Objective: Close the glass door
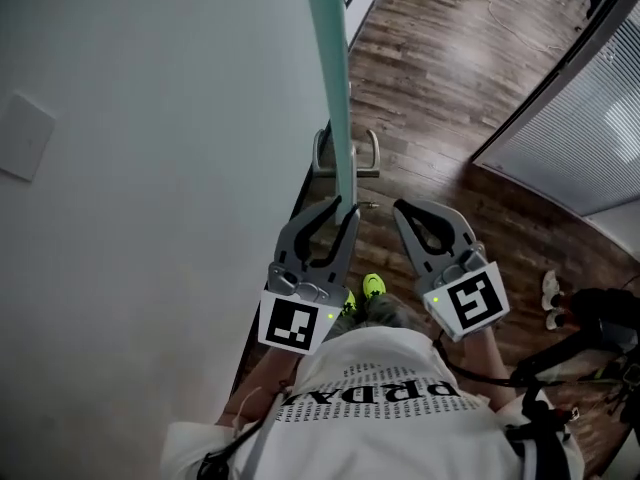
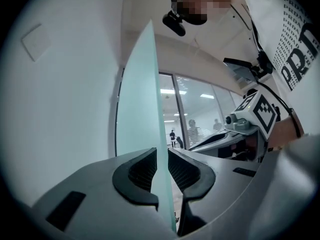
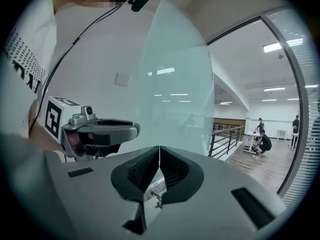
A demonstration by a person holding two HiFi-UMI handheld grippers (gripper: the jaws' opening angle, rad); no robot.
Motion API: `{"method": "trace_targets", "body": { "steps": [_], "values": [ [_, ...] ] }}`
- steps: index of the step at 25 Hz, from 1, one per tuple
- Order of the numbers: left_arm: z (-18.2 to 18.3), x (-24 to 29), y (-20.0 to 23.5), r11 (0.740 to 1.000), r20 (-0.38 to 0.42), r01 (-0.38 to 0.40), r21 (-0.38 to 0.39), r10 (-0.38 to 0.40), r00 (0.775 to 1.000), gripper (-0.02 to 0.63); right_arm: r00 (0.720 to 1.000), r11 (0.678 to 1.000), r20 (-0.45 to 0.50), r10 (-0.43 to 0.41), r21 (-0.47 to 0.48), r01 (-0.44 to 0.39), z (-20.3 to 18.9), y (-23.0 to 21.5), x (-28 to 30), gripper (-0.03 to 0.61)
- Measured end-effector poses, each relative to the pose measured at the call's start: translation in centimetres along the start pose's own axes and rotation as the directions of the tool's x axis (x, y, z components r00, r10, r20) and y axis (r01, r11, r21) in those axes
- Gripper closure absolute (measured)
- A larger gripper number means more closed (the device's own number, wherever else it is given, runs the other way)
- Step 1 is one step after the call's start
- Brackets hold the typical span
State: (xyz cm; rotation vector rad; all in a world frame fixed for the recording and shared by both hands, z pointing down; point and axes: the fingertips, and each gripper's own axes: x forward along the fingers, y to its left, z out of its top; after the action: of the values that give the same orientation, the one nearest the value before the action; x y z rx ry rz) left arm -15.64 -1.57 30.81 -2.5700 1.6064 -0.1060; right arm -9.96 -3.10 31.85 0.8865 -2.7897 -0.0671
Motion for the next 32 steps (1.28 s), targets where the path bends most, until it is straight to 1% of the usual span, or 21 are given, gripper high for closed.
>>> {"method": "trace_targets", "body": {
  "steps": [2,4,6,8,10,12,15,17,19,23,25,27,28,30,32],
  "values": [
    [-0.3,1.6,-1.7,0.999,0.006,0.039,0.007,-0.039,0.999,0.552,1.0,1.0,0.007,-0.002,-0.002,0.002,-0.7,-0.8,-1.0,0.58],
    [-0.4,2.2,-2.8,0.998,0.015,0.065,-0.001,-0.065,0.998,0.549,1.0,1.0,0.003,0.013,-0.015,-0.013,-1.2,-0.7,-1.5,0.58],
    [-0.6,2.2,-3.0,0.997,0.031,0.079,-0.023,-0.078,0.996,0.548,1.0,0.999,0.0,0.027,-0.04,-0.027,-1.5,-0.1,-1.2,0.58],
    [-1.0,2.1,-3.1,0.996,0.035,0.084,-0.024,-0.083,0.996,0.544,0.999,0.997,0.005,0.042,-0.063,-0.041,-1.7,0.5,-1.0,0.579],
    [-1.3,2.6,-4.3,0.996,0.034,0.083,-0.022,-0.082,0.996,0.541,0.998,0.995,0.016,0.063,-0.081,-0.061,-2.0,0.3,-1.8,0.578],
    [-1.4,4.4,-6.6,0.997,0.022,0.076,-0.027,-0.075,0.997,0.54,0.995,0.991,0.027,0.1,-0.089,-0.097,-2.4,-1.5,-3.6,0.568],
    [-0.3,9.3,-9.9,0.998,-0.003,0.062,-0.015,-0.062,0.998,0.54,0.986,0.985,0.048,0.157,-0.076,-0.153,-2.3,-6.4,-6.5,0.561],
    [0.2,10.8,-10.9,0.998,0.003,0.053,-0.017,-0.053,0.999,0.54,0.982,0.981,0.052,0.179,-0.078,-0.175,-2.3,-7.8,-7.5,0.561],
    [0.1,10.5,-11.2,0.999,0.01,0.043,-0.028,-0.043,0.999,0.54,0.981,0.978,0.036,0.193,-0.092,-0.189,-2.8,-7.2,-7.7,0.561],
    [0.0,10.4,-11.5,0.998,0.03,0.056,-0.011,-0.056,0.998,0.537,0.981,0.968,-0.056,0.184,-0.164,-0.191,-5.0,-6.8,-7.6,0.561],
    [-0.1,10.9,-12.3,0.997,0.024,0.083,-0.005,-0.083,0.996,0.532,0.982,0.966,-0.087,0.167,-0.187,-0.18,-5.9,-7.2,-7.8,0.561],
    [-0.1,11.7,-13.5,0.991,0.006,0.13,0.016,-0.13,0.992,0.529,0.984,0.97,-0.08,0.157,-0.173,-0.169,-6.2,-7.8,-8.1,0.559],
    [-0.1,12.2,-14.1,0.987,-0.002,0.16,0.029,-0.16,0.987,0.529,0.986,0.975,-0.069,0.151,-0.155,-0.16,-6.2,-8.2,-8.3,0.544],
    [0.1,13.4,-15.3,0.971,-0.008,0.233,0.06,-0.233,0.972,0.531,0.993,0.988,-0.052,0.11,-0.101,-0.115,-6.5,-9.4,-8.7,0.528],
    [0.3,14.8,-16.5,0.947,-0.007,0.307,0.092,-0.307,0.952,0.531,0.998,0.997,-0.044,0.038,-0.066,-0.041,-6.9,-11.1,-8.9,0.528]
  ]
}}
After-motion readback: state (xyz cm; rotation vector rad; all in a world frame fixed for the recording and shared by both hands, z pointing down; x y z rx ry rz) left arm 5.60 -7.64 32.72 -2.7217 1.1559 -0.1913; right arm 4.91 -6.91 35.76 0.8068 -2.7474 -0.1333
